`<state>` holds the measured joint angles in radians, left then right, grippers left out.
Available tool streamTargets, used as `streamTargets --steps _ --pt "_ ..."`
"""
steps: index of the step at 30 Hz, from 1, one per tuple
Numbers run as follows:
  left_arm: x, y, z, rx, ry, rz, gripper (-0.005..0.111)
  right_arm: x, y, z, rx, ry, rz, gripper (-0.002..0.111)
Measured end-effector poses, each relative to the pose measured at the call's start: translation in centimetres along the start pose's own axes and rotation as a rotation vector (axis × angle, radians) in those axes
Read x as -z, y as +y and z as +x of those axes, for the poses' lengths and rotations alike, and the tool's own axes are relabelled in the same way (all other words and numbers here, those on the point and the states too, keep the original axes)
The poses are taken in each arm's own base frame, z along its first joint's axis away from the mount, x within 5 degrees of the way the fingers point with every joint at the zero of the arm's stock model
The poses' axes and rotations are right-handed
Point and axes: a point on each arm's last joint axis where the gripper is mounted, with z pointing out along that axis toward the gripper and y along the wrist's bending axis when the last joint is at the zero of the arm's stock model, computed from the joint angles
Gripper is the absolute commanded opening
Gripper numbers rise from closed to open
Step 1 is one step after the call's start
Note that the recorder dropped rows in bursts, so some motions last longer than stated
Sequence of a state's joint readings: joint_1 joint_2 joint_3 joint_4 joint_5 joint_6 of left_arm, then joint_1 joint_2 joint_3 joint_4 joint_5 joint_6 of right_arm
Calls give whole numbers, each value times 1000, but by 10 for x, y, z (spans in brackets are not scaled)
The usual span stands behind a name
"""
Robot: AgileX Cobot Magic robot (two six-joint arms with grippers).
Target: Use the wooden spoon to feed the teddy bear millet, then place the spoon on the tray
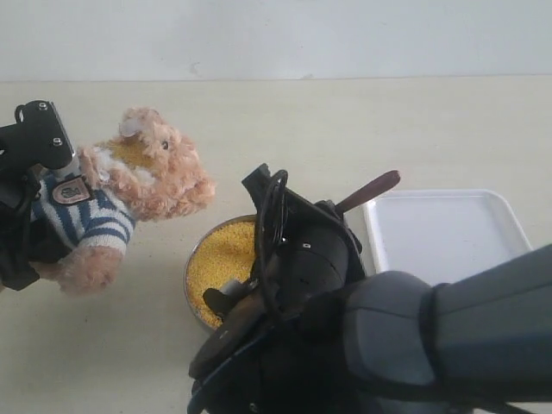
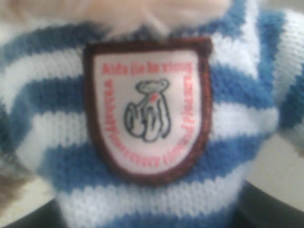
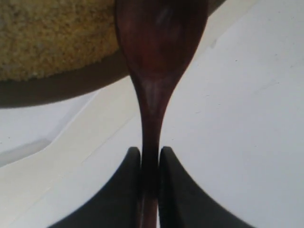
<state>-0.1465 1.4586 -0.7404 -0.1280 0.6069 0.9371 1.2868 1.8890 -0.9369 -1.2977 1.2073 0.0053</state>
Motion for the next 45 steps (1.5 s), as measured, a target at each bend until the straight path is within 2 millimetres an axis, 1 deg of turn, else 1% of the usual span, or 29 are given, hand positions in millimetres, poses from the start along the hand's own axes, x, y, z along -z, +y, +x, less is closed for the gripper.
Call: streamTargets --steps 5,10,15,20,27,30,39,45 --pt "0 0 0 0 0 0 4 2 1 -2 76 -5 -2 -1" --pt "0 0 0 0 0 0 4 13 3 -11 109 -66 20 -1" --pt "0 0 0 0 0 0 4 16 5 -15 112 -96 2 -1" --pt "0 0 0 0 0 0 4 21 -1 -17 20 -118 -86 -1" --pt "0 0 0 0 0 0 4 31 -15 -20 -123 -166 -202 -1" --pt "0 0 0 1 0 0 4 27 -16 -18 -178 -165 -281 -1" --pt "0 0 0 8 1 2 4 11 -9 -7 -311 -107 -496 -1" --pt "0 0 0 12 1 2 4 6 -18 -2 -434 -116 -628 -1"
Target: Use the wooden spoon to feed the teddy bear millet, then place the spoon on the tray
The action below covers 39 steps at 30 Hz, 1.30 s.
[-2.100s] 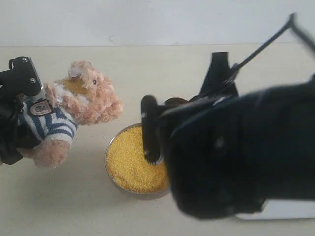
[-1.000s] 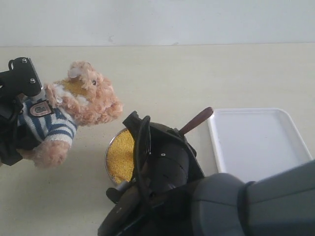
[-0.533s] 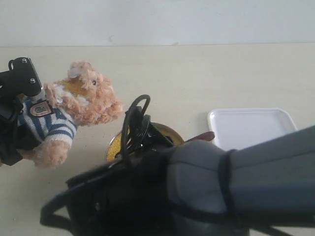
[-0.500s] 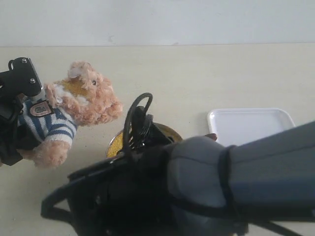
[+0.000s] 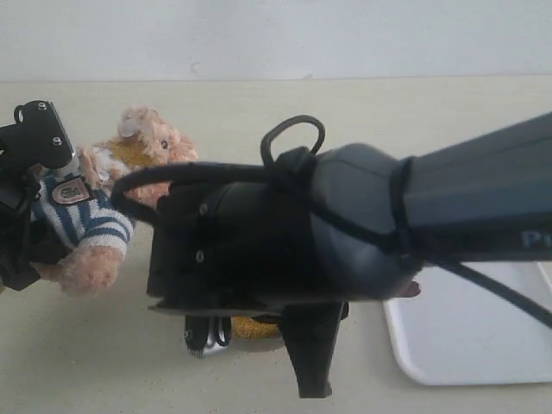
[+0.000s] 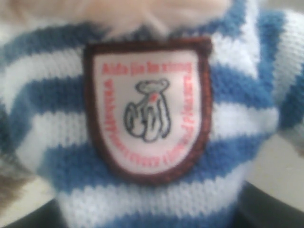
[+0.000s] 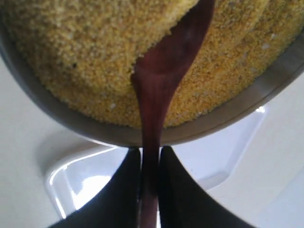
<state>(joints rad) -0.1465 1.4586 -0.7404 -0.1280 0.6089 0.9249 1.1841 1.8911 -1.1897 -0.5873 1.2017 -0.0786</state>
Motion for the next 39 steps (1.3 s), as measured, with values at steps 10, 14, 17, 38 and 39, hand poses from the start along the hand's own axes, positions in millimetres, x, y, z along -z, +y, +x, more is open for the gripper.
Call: streamTargets --steps 10,14,17,38,39 --pt "0 0 0 7 1 1 4 8 -22 -1 -163 -55 -160 -1" --pt "0 0 0 23 2 3 4 3 -36 4 -253 -66 -242 -1" --pt "0 -1 1 23 8 10 4 -2 -41 8 -304 -69 -309 -1" --pt "0 -3 0 48 4 32 4 53 -89 20 -479 -334 -407 -1" --pt "0 -3 0 48 4 32 4 57 -93 18 -487 -350 -403 -1"
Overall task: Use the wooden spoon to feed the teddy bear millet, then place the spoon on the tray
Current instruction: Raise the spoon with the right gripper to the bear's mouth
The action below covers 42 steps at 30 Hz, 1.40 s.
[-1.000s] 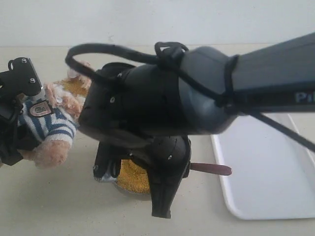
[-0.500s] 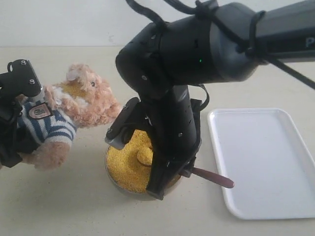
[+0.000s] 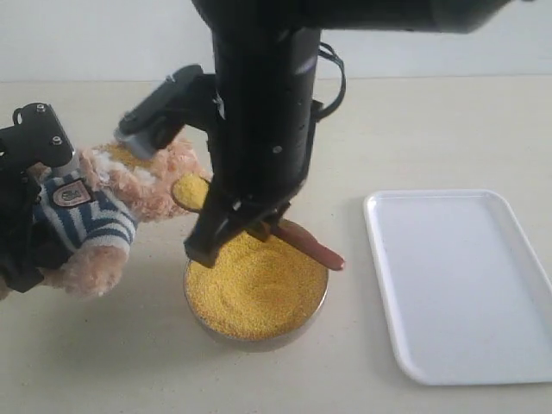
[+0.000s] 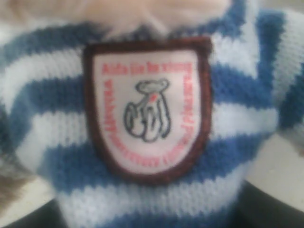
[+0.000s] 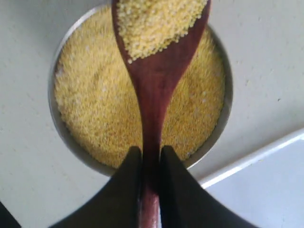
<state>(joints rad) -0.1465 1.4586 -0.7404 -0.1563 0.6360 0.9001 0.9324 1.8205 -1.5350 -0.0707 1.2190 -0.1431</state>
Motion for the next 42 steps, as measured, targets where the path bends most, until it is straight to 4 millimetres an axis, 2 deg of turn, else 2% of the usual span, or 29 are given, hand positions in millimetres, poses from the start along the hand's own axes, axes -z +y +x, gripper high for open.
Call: streamTargets --steps 8,14,20,30,37,42 --pt "0 0 0 0 0 0 4 13 -6 -40 -47 -115 3 -1" --pt "0 0 0 0 0 0 4 8 -7 -63 -72 -156 -23 -1" --pt "0 0 0 0 0 0 4 -2 -6 -78 -87 -170 -58 -1" --pt "0 0 0 0 0 0 4 -20 -6 -86 -115 -150 -96 -1" --pt "0 0 0 0 0 0 4 -18 -26 -84 -263 -185 -311 -1" --pt "0 0 0 0 0 0 4 -17 -36 -83 -315 -203 -383 -1"
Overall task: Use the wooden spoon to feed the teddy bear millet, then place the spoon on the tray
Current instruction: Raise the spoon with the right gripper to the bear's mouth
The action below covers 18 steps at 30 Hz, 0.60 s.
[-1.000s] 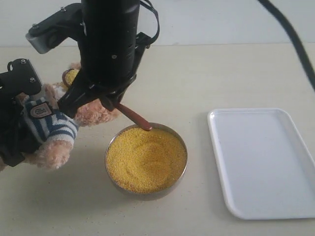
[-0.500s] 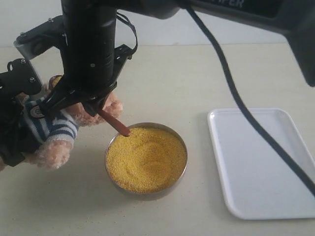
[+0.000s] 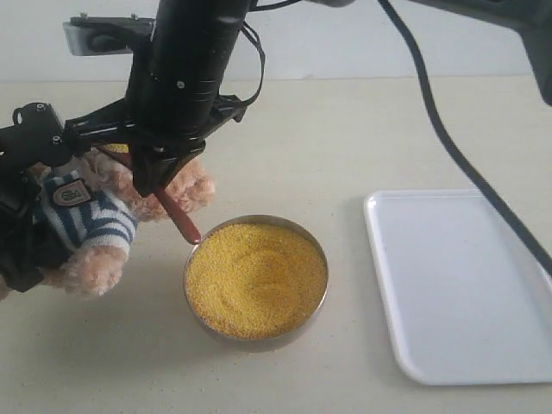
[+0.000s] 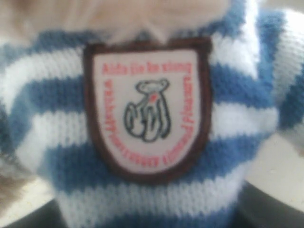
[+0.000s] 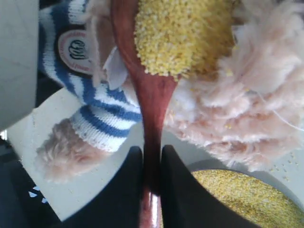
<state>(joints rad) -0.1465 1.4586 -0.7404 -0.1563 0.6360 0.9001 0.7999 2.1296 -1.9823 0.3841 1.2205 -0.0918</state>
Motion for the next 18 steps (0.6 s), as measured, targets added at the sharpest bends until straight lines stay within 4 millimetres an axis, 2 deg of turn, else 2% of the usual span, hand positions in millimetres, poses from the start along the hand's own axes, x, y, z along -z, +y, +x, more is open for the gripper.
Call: streamTargets --steps 9,18 --pt "0 0 0 0 0 0 4 6 -9 -5 -118 -40 -224 -1" --pt "0 0 0 0 0 0 4 -9 -37 8 -257 -24 -452 -1"
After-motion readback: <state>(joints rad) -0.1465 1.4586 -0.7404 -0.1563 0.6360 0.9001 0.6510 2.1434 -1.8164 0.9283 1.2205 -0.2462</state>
